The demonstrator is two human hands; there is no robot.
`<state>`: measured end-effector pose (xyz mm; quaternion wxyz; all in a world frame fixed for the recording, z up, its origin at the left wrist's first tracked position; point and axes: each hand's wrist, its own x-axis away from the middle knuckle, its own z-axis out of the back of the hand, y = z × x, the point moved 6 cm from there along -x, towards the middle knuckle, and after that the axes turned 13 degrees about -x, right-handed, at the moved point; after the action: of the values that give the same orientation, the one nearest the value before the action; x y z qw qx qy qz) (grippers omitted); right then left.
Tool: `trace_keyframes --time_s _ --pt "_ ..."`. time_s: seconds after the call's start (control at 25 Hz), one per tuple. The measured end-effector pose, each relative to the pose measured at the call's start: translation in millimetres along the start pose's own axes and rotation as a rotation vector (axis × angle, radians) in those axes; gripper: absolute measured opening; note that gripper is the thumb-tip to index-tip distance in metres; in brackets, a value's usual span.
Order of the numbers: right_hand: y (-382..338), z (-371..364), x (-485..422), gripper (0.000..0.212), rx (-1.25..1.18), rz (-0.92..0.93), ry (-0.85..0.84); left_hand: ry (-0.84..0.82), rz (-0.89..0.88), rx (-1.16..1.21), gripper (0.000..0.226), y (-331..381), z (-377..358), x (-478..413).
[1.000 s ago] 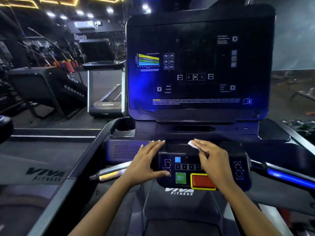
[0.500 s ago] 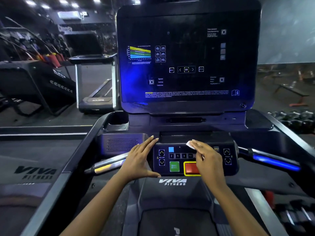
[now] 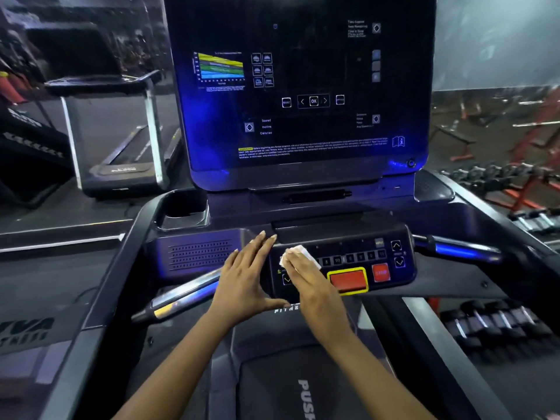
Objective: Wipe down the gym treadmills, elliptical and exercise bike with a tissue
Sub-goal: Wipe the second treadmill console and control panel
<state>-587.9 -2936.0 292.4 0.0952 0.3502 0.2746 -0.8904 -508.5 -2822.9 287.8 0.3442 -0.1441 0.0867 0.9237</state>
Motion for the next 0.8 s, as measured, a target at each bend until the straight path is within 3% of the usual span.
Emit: trace_keyframes --time_s 0.16,0.44,0.64,0.8 --pt "41 29 19 0.052 0.093 -0.105 0.120 0.010 -0.006 -0.005 0.121 -1 -1 -1" --pt "94 93 19 0.043 0.151 -0.345 0.443 0.039 -0.024 -0.009 0.119 -1 -2 0" --pt "74 69 21 0.051 0.226 -0.138 0.274 0.048 -0.036 -0.008 0.119 -1 -2 0" --pt "120 117 11 0.043 0.236 -0.253 0.407 0.061 -0.033 -0.021 0.119 -1 -2 0"
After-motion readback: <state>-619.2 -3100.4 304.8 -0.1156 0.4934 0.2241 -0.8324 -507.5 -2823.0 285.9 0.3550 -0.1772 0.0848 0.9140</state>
